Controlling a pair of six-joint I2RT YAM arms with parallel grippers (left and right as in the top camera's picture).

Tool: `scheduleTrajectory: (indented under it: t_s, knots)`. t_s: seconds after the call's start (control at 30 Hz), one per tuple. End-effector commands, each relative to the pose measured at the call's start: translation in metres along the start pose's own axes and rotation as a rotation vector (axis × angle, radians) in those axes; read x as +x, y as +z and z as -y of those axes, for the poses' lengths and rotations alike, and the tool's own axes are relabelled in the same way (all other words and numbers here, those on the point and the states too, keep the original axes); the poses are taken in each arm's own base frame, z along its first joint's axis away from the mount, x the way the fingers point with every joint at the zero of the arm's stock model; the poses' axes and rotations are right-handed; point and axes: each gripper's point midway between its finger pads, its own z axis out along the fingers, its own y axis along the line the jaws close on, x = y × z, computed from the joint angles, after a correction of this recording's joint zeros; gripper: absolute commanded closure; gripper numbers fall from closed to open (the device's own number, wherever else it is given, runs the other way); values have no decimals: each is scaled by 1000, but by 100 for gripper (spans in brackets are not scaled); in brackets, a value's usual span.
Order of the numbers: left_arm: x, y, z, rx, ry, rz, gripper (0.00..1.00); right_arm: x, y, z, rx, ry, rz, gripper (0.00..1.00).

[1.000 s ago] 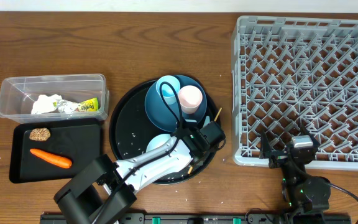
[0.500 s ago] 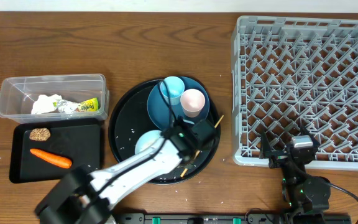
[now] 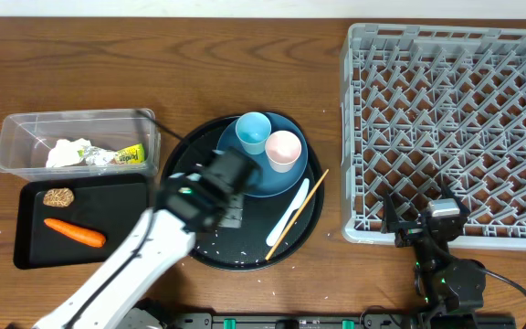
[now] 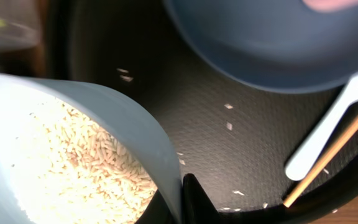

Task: Sort waste into correct bins and load items into the dishwasher rack
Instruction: 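Carry the rice bowl left over the black tray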

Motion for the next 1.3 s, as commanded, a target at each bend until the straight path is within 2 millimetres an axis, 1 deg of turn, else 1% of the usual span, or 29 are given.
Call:
scheduleTrajectory:
  t_s: [0.0,0.13,0.27,0.43,0.47,0.63,0.7,0.8,0.9,0.93,1.03,1.13,1.27]
  knots:
    - [-11,-15,-18,69,-21,31,94,1,0,1,1,-8,-4,1]
    - [-18,-23,-40,172,-94,42,94,1,0,1,1,-8,-4,1]
    - [-24,-26,-61,278,-141,56,94,1,0,1,1,-8,-4,1]
    - [-31,-34,-96,381,-216,133,94,1,0,1,1,-8,-4,1]
    - [-33,-37,-106,397,-240,162,94,1,0,1,1,-8,-4,1]
    - [-39,-53,-143,465,-330,304,94,1,0,1,1,-8,-4,1]
    - [-40,-60,-154,492,-377,359,94,1,0,1,1,-8,-4,1]
    - [-44,-74,-165,562,-400,468,94,1,0,1,1,-8,-4,1]
    - [-45,-84,-172,612,-370,585,94,1,0,0,0,-8,-4,1]
    - [-43,-83,-178,611,-388,604,94,1,0,1,1,-8,-4,1]
    - [-35,-69,-194,599,-451,618,94,1,0,1,1,-8,-4,1]
    - [-34,-61,-197,684,-467,691,94,1,0,1,1,-8,-4,1]
    - [-34,-59,-204,809,-473,841,94,1,0,0,0,-8,-4,1]
